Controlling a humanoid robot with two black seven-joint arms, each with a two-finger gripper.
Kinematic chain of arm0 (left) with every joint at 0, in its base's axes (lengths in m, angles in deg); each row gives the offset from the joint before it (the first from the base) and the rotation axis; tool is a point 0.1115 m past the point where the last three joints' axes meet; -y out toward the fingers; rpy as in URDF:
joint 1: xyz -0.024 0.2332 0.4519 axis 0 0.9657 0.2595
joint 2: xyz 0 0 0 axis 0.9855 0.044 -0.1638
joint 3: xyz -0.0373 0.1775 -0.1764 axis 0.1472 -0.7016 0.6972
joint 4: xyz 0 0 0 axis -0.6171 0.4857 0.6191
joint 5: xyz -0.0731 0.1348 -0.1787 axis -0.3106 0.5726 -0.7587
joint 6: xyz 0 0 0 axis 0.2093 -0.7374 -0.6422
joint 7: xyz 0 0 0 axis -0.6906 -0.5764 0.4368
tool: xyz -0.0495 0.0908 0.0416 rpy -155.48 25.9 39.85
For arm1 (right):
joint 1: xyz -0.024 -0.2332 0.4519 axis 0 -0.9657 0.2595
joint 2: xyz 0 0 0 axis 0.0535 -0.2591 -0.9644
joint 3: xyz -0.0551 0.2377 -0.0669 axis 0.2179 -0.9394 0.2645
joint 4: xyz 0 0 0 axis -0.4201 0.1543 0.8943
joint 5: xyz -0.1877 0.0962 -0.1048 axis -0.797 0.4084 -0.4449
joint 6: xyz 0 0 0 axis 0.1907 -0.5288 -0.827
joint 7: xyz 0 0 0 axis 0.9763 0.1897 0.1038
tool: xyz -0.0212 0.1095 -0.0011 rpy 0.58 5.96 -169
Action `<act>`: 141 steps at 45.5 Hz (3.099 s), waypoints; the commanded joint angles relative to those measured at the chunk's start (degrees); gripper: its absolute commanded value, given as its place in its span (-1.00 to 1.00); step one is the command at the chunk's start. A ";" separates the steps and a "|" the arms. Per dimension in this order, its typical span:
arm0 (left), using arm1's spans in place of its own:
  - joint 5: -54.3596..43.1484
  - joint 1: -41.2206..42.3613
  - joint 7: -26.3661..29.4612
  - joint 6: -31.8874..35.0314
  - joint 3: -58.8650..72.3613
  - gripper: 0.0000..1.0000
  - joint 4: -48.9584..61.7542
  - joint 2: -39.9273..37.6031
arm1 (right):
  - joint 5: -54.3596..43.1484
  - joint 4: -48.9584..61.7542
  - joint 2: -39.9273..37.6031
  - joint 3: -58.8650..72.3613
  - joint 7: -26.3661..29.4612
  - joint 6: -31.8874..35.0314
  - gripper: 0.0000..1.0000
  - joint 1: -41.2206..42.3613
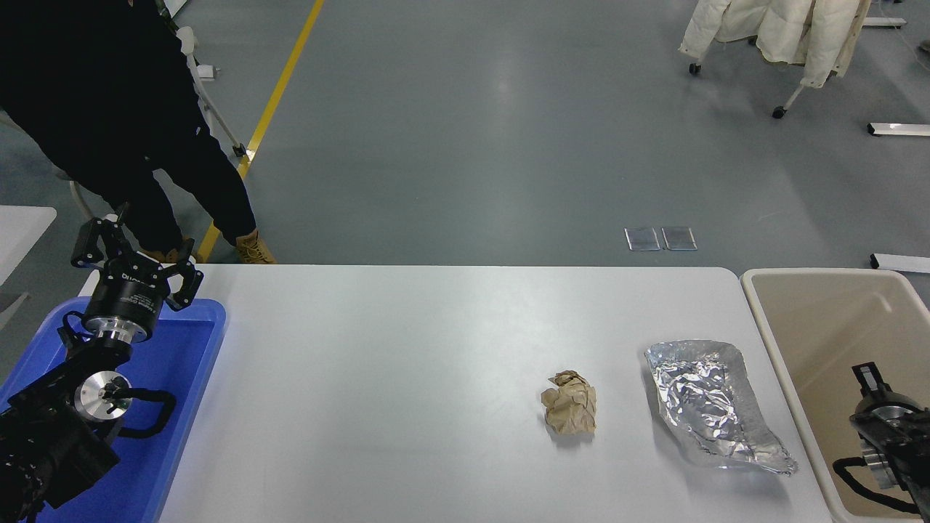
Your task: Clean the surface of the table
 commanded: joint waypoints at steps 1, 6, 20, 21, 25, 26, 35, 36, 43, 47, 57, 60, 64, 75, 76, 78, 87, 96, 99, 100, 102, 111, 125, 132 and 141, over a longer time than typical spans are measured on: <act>0.00 0.00 0.00 0.00 0.00 1.00 0.00 0.00 | 0.00 -15.45 -10.56 -9.53 0.01 0.05 0.96 -1.06; 0.00 0.00 0.00 0.00 0.00 1.00 0.00 0.00 | 0.00 -26.36 -16.01 -17.88 0.01 0.14 0.96 -3.60; 0.00 0.00 0.00 0.00 0.00 1.00 0.00 0.00 | -0.18 -47.37 -15.85 -52.42 -1.75 5.06 0.98 -21.00; 0.00 0.00 0.00 0.00 0.00 1.00 0.00 0.00 | -0.18 -48.25 -15.50 -54.18 -1.75 5.50 0.98 -21.97; 0.00 0.00 0.00 0.00 0.00 1.00 0.09 0.00 | -0.35 -51.33 -12.08 -60.77 -1.75 8.22 0.98 -24.52; 0.00 0.00 0.00 0.00 0.00 1.00 0.09 0.00 | -0.53 -51.86 -10.85 -62.09 -1.75 9.18 0.98 -24.96; 0.00 0.00 0.00 0.00 0.00 1.00 0.00 0.00 | -2.11 -52.83 -2.94 -65.97 -1.83 17.98 0.98 -27.43; 0.00 -0.09 0.00 0.00 0.00 1.00 0.09 0.00 | -2.11 -52.92 -1.80 -66.15 -1.92 18.15 0.98 -27.17; 0.00 0.00 0.00 0.00 0.00 1.00 0.00 0.00 | -2.20 -52.48 9.19 -70.54 -2.27 18.07 0.98 -23.31; 0.00 0.00 0.00 0.00 0.00 1.00 0.00 0.00 | -2.38 -51.08 13.94 -71.07 -2.88 17.89 0.98 -20.49; 0.00 0.00 0.00 0.00 0.00 1.00 0.00 0.00 | -2.46 -45.19 17.81 -70.46 -4.56 18.16 0.98 -14.25; 0.00 0.00 0.00 0.00 0.00 1.00 0.00 0.00 | -2.46 -44.13 19.74 -70.19 -4.65 18.24 0.98 -12.58; 0.00 -0.09 0.00 0.00 0.00 1.00 0.00 0.00 | -2.55 -42.65 23.34 -70.37 -4.65 18.24 0.98 -11.26; 0.00 -0.09 0.00 -0.09 0.00 1.00 0.00 0.00 | -6.06 -38.42 24.32 -70.55 -6.05 19.47 0.98 -10.03; 0.00 -0.09 0.00 -0.09 0.00 1.00 0.09 0.00 | -6.15 -38.25 24.32 -70.55 -6.23 19.56 0.98 -10.03; 0.00 -0.09 0.00 -0.09 0.00 1.00 0.00 0.00 | -6.24 -37.54 24.32 -70.63 -6.67 19.74 0.98 -9.94; 0.00 0.00 0.00 -0.09 0.00 1.00 0.00 0.00 | -9.48 -36.66 24.32 -70.11 -8.69 21.05 0.98 -9.85; 0.00 0.00 0.00 -0.09 0.00 1.00 0.00 0.00 | -23.63 -34.11 24.32 -67.83 -12.99 22.64 0.98 -10.29; 0.00 0.00 0.00 -0.09 0.00 1.00 0.09 0.00 | -26.37 -33.50 24.32 -65.19 -15.10 22.64 0.98 -10.55; 0.00 0.00 0.00 -0.09 0.00 1.00 0.00 0.00 | -26.46 -33.06 24.32 -64.92 -15.54 22.64 0.98 -10.55; 0.00 0.00 0.00 -0.09 0.00 1.00 0.00 0.00 | -26.46 -32.10 24.32 -64.83 -15.90 22.64 0.98 -10.55; 0.00 -0.09 0.00 -0.09 0.00 1.00 0.00 0.00 | -26.63 -31.12 24.32 -64.22 -17.74 22.55 0.98 -10.73; 0.09 -0.09 0.00 -0.09 0.00 1.00 0.00 0.00 | -13.99 -35.95 24.32 -62.11 -18.62 22.55 0.98 -13.98; 0.00 -0.09 0.00 -0.09 0.00 1.00 0.00 0.00 | -8.88 -36.31 24.32 -60.53 -18.62 22.73 0.98 -15.21; 0.00 -0.09 0.00 -0.09 0.00 1.00 0.09 0.00 | -8.53 -36.84 24.32 -60.53 -18.71 25.10 0.98 -15.83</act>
